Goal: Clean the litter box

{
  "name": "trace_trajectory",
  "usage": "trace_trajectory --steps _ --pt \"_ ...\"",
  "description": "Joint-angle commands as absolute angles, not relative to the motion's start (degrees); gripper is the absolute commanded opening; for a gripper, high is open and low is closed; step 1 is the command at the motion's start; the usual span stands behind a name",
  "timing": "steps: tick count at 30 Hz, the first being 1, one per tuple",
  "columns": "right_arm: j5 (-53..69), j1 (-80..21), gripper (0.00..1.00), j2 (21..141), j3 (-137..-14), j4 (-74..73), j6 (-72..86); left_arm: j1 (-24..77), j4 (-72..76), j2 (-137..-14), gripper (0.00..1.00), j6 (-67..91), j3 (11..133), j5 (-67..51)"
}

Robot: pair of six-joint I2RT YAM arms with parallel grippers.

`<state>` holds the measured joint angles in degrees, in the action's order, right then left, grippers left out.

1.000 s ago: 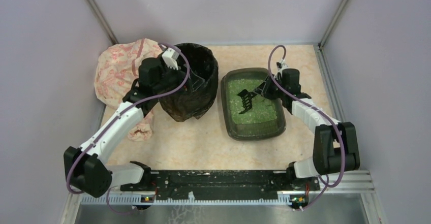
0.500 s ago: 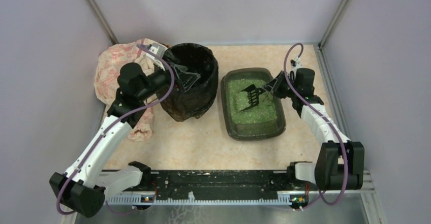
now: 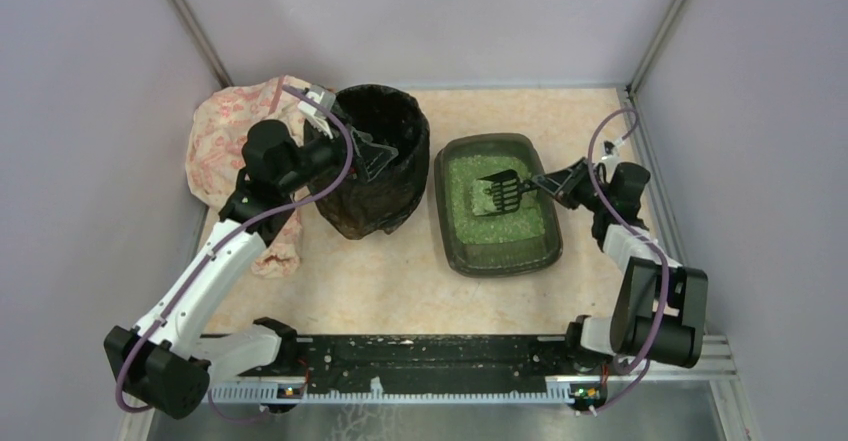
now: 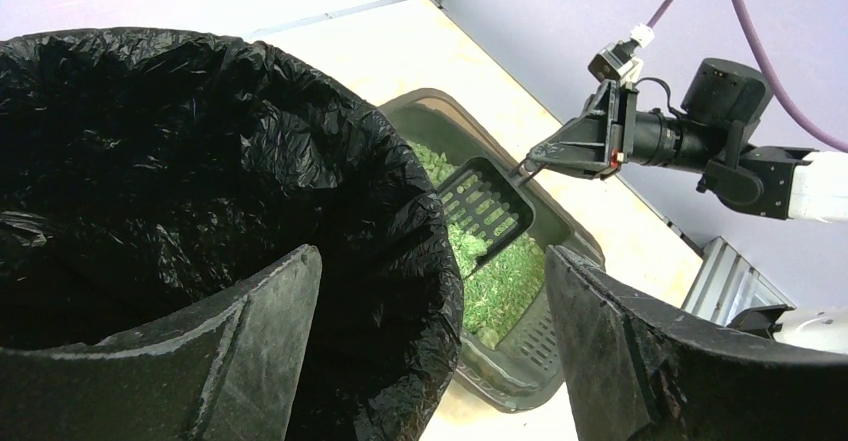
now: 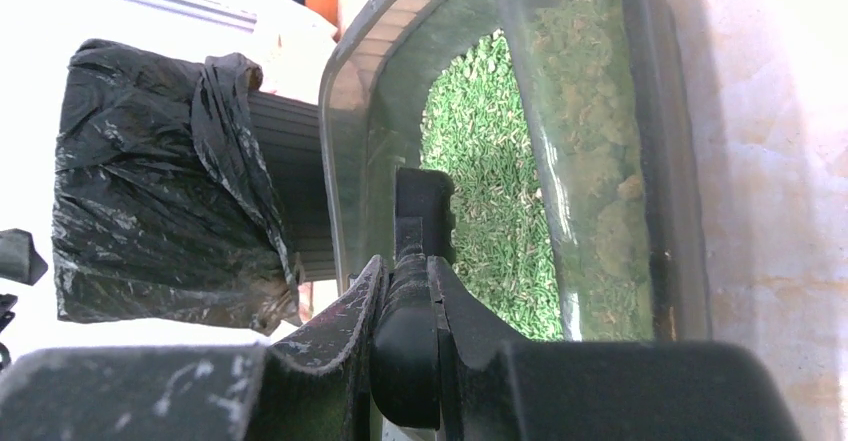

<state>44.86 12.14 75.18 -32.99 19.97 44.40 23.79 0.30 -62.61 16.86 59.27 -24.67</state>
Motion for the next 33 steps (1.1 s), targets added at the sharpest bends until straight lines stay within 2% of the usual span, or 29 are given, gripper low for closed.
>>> trace_trajectory --steps 1,5,9,12,16,20,24,26,29,33 --pt "49.4 14.3 0.0 75.0 -30.3 35.6 50.6 23.7 0.9 -62.7 0.88 16.3 59.1 -24.9" --pt "52.5 13.4 0.0 77.7 -28.5 47.2 57.7 23.7 0.9 -63.6 0.88 16.7 59.3 -25.9" --pt "51.5 16.2 0.0 75.9 -31.0 38.7 53.2 23.7 0.8 -63.7 0.87 16.5 59.2 -25.6" --pt "52.7 14.0 0.0 76.6 -33.1 36.8 51.8 23.7 0.7 -63.7 0.87 16.2 59.1 -24.6" --pt "49.9 17.7 0.0 75.9 -32.3 36.4 52.0 23.7 0.4 -63.9 0.87 16.0 59.2 -24.4" --pt "51.4 14.5 0.0 78.0 -33.1 37.9 52.6 23.7 0.4 -64.3 0.87 16.0 59.2 -24.1" --pt "47.3 17.4 0.0 76.1 -31.7 36.9 51.9 23.7 0.3 -64.6 0.87 16.0 59.2 -24.3" --pt "50.2 15.0 0.0 77.9 -33.3 37.1 52.0 23.7 0.3 -64.6 0.87 16.0 59.3 -24.0" --pt "45.6 15.6 0.0 76.8 -31.1 38.9 54.4 23.7 0.3 -64.8 0.87 16.2 59.5 -24.6" --pt "45.9 10.3 0.0 78.9 -31.3 42.8 56.7 23.7 0.3 -64.5 0.87 16.3 59.5 -24.4"
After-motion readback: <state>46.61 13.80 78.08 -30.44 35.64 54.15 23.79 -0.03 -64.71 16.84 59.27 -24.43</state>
